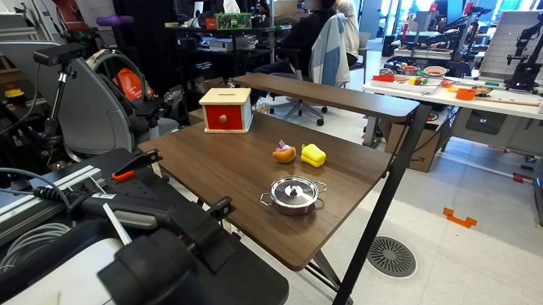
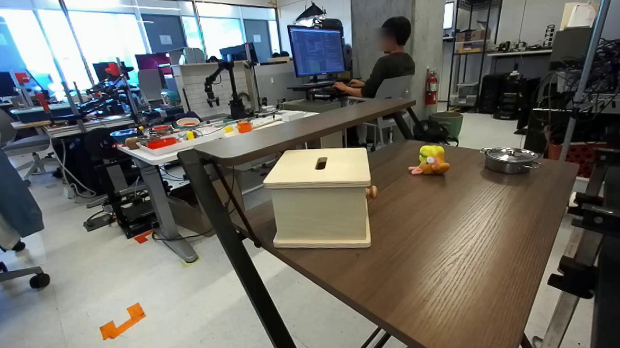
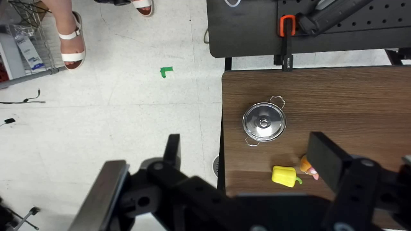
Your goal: Open the drawer and pick up the plush toy and place it in the open drawer
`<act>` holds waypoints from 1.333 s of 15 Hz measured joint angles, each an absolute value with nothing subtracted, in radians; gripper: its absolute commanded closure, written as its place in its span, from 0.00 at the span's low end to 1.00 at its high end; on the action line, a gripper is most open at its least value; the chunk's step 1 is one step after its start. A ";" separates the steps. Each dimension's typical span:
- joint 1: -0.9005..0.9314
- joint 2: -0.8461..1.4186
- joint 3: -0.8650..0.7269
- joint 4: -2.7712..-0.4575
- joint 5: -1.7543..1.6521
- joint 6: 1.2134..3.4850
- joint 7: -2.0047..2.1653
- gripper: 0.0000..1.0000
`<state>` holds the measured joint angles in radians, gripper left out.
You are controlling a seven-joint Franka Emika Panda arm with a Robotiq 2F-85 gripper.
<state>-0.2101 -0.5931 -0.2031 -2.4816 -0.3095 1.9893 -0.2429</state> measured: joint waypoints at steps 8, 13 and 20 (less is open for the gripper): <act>-0.210 -0.593 -0.203 -2.482 -0.310 1.989 -0.243 0.00; -0.186 -0.564 -0.190 -2.484 -0.310 1.988 -0.243 0.00; -0.064 -0.400 -0.119 -2.467 -0.305 2.045 -0.245 0.00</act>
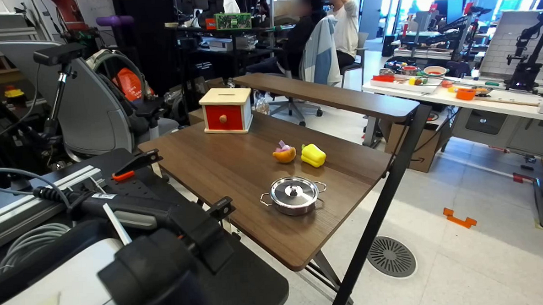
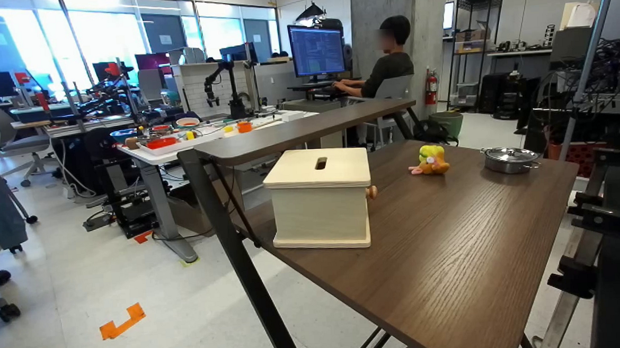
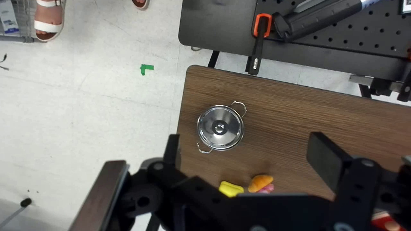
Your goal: Open the drawer and pick up the plush toy and place it in the open drawer
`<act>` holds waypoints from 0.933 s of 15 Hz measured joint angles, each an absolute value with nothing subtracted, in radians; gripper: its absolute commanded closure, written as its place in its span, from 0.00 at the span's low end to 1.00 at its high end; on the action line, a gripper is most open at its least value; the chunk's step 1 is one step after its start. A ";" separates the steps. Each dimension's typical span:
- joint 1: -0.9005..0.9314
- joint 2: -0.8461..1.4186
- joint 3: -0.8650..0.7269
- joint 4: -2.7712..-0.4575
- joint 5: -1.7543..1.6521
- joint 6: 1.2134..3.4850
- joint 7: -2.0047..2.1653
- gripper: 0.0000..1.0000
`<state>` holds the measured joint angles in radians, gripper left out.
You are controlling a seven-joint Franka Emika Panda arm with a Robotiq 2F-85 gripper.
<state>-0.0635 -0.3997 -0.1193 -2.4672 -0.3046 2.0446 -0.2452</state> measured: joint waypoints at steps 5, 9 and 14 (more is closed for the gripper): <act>0.014 -0.273 -0.058 -2.429 -0.303 2.109 -0.262 0.00; 0.038 -0.173 -0.025 -2.381 -0.303 2.184 -0.266 0.00; 0.042 -0.025 0.001 -2.300 -0.286 2.270 -0.282 0.00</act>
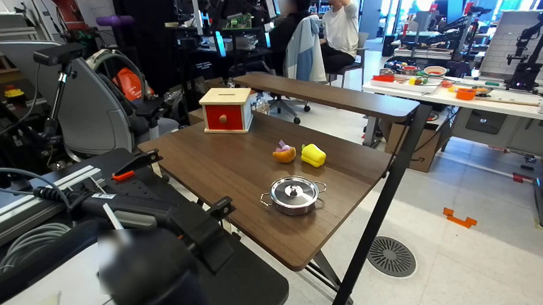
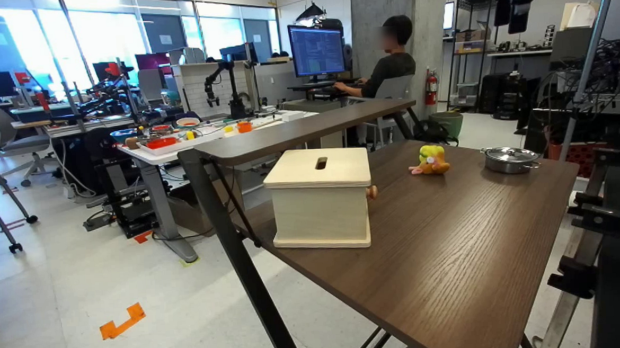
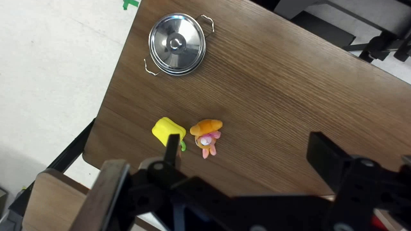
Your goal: Open the drawer and pick up the plush toy and place it in the open drawer
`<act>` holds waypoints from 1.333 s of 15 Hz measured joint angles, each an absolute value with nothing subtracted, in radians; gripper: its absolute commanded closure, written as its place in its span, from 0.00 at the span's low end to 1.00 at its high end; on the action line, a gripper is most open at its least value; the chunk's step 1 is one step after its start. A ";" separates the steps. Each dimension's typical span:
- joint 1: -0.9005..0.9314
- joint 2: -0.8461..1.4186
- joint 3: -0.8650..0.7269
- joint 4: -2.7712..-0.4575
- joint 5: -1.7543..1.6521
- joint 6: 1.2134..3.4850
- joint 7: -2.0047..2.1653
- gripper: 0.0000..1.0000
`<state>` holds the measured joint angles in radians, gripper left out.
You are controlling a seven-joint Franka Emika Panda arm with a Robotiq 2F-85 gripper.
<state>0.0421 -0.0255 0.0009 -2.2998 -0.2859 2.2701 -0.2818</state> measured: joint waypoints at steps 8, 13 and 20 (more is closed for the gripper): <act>0.042 0.013 0.004 -2.271 -0.286 2.273 -0.282 0.00; 0.055 0.078 0.047 -2.280 -0.278 2.333 -0.374 0.00; 0.074 0.321 0.180 -2.283 -0.123 2.733 -0.572 0.00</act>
